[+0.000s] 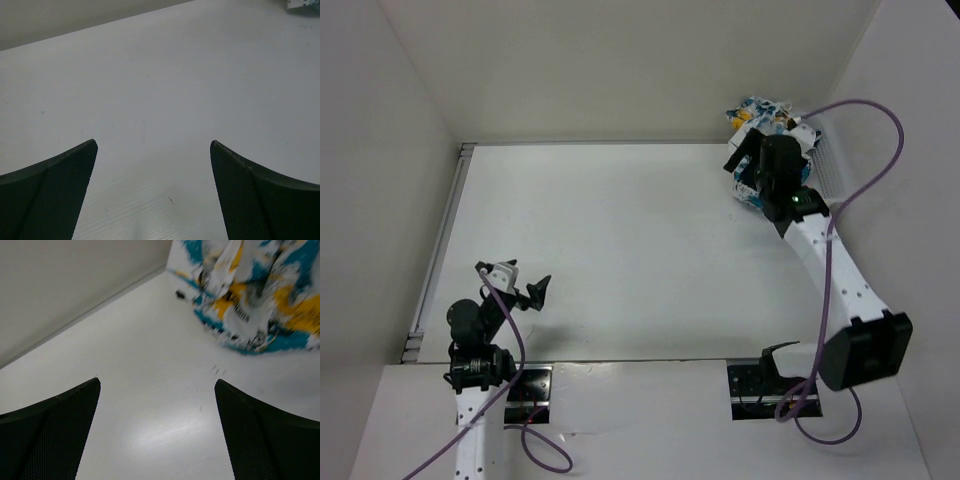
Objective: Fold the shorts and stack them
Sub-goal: Grab the shorts from the pile, then move the shorts to the center of the board, then fold the shorts
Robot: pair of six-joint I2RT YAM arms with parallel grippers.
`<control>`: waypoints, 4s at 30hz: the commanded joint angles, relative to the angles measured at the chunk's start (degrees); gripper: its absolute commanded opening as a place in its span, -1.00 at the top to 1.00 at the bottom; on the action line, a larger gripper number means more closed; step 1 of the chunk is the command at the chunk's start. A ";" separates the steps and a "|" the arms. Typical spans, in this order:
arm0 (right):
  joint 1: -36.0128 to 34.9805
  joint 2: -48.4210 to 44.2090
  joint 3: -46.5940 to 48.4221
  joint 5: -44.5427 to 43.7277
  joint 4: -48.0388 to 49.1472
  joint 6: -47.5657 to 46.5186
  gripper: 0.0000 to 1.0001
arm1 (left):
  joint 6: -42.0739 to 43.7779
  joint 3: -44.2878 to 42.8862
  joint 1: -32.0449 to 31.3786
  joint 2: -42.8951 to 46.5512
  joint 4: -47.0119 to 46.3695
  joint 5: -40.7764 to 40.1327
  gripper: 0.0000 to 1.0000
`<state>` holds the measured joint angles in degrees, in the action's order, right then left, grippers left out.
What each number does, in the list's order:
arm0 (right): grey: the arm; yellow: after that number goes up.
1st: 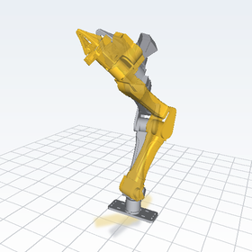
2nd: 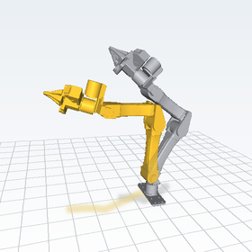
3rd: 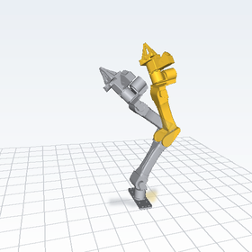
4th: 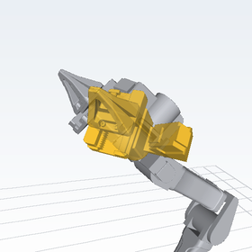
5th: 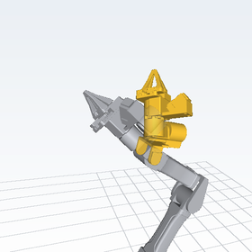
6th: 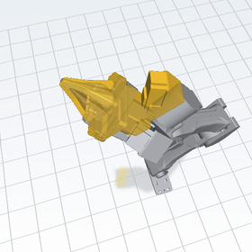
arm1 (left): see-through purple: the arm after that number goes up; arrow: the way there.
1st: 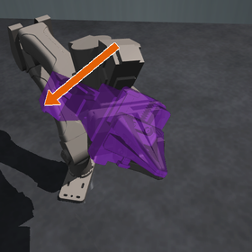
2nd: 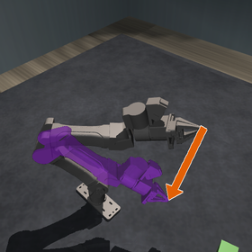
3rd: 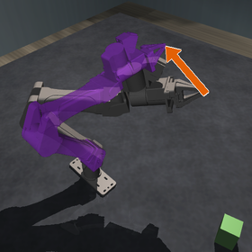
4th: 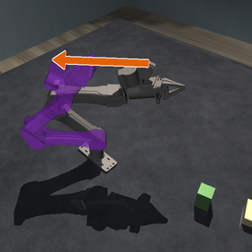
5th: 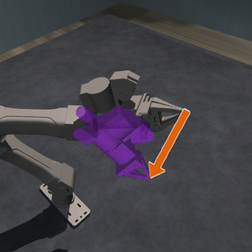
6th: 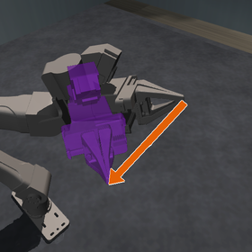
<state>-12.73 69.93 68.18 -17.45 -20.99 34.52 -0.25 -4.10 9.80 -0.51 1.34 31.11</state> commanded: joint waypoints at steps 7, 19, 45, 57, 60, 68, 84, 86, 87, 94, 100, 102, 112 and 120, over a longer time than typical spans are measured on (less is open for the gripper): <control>16.59 28.83 28.65 -2.07 -0.52 -15.45 -1.00 | 0.25 -10.22 -0.84 3.25 17.55 -8.78 -1.00; 18.79 59.26 52.57 3.45 -4.85 -16.51 -0.94 | 0.25 -39.83 -0.84 -56.85 30.20 -7.92 -1.00; 2.32 29.57 63.65 13.25 -0.55 -20.80 1.00 | 0.25 -64.97 -4.35 -72.43 24.58 -10.02 -1.00; -34.80 31.58 51.80 9.80 1.22 -31.79 -1.00 | 0.25 -66.31 0.03 -69.54 19.40 -17.30 -1.00; -36.57 29.31 46.44 12.61 1.91 -32.33 -1.00 | 0.25 -64.02 1.18 -68.22 19.40 -23.45 -1.00; -30.26 18.84 27.36 8.05 9.40 -30.14 -1.00 | 0.25 -58.93 2.50 -68.21 26.07 -21.55 -1.00; -11.44 38.95 17.23 4.37 -0.78 -24.95 -1.00 | 0.25 -44.51 -3.74 -78.85 21.07 -29.00 -1.00; -9.69 42.11 17.86 3.13 -6.48 -23.11 -1.00 | 0.25 -44.51 -5.14 -80.08 21.07 -28.48 -1.00; -9.16 42.13 16.38 3.13 -7.12 -21.62 -1.00 | 0.25 -44.51 -5.14 -80.69 21.07 -28.48 -1.00; -4.94 43.44 11.01 -0.31 -4.76 -19.68 -1.00 | 0.25 -42.21 -9.36 -85.44 18.69 -27.69 -0.71; -3.53 45.12 11.01 1.71 -4.76 -20.20 -0.66 | 0.25 -46.86 -11.03 -88.33 18.69 -22.24 0.35; -3.53 43.46 8.90 2.86 -4.76 -19.67 0.06 | 0.25 -48.45 -11.03 -90.00 18.09 -21.71 0.72; -3.53 32.83 -1.02 10.15 -4.76 -15.02 0.88 | 0.25 -69.17 -11.56 -109.96 15.37 -29.62 1.00; -7.03 24.02 -6.21 22.97 -3.62 -7.81 0.69 | 0.25 -86.48 -10.42 -118.31 12.72 -31.90 1.00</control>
<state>-16.91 97.76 62.67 -2.33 -25.82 22.79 -0.21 -83.61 -1.19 -116.95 16.67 1.37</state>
